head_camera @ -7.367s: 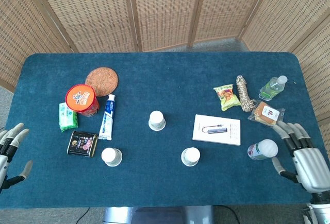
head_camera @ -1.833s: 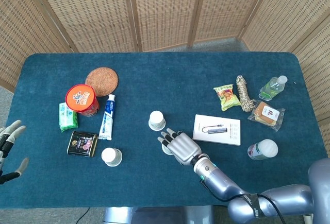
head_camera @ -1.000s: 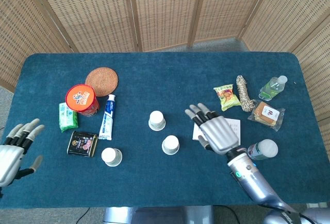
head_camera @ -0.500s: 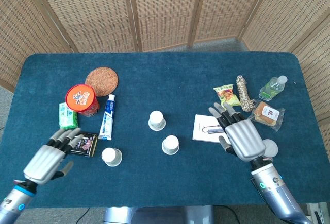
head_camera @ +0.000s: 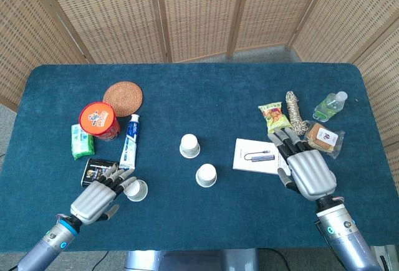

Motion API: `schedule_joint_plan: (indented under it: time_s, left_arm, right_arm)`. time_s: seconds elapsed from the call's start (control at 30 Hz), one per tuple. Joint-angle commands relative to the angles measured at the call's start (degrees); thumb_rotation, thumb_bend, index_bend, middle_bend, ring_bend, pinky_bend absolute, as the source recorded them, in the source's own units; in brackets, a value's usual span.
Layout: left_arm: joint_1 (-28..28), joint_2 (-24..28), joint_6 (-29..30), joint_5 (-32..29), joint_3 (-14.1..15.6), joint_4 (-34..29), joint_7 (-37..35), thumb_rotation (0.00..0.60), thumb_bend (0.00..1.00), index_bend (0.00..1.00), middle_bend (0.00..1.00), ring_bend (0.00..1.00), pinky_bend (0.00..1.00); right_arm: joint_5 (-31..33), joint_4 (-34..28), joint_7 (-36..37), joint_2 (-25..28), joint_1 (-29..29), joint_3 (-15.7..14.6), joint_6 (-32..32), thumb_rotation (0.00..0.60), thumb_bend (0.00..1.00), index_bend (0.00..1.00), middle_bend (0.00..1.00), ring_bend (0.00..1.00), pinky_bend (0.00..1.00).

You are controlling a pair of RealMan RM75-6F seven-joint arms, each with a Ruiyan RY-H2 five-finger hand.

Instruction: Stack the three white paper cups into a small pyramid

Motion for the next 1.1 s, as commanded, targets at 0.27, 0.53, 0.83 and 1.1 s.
schedule_joint_plan:
  time_s: [0.27,0.53,0.83,1.1]
  left_arm:
    - [-2.00,-5.12,-1.18,-2.39,-0.53,2.86,0.34,0.600,0.48,0.01,0.00,0.00,0.10]
    - [-3.67,-8.72,-2.17,-3.91,-1.06,5.97,-2.34,0.600,0.48,0.13,0.00,0.00,0.31]
    - [-5.29,-10.03,-2.57,-4.93,-1.39,7.32,-3.09,0.600,0.48,0.26,0.08,0.07,0.46]
    - [-6.36,-9.80,-2.57,-6.01,-1.59,6.83,-2.80,0.600,0.49,0.31,0.16,0.15,0.53]
  right_arm:
    - [-0.31,0.64,1.77,1.37,-2.05,0.87,-0.64,0.600,0.48,0.03,0.00,0.00,0.30]
    - [0.21,0.93,1.43,1.72,-2.86,1.64,-1.75,0.600,0.48,0.03,0.00,0.00,0.30]
    - [0.38,0.79,1.42,2.03,-3.91,2.49,-2.08,0.600,0.48,0.04,0.00,0.00,0.30]
    - [0.67,1.07,1.34,1.72,-4.32,3.17,-2.90,0.600,0.48,0.04,0.00,0.00,0.30]
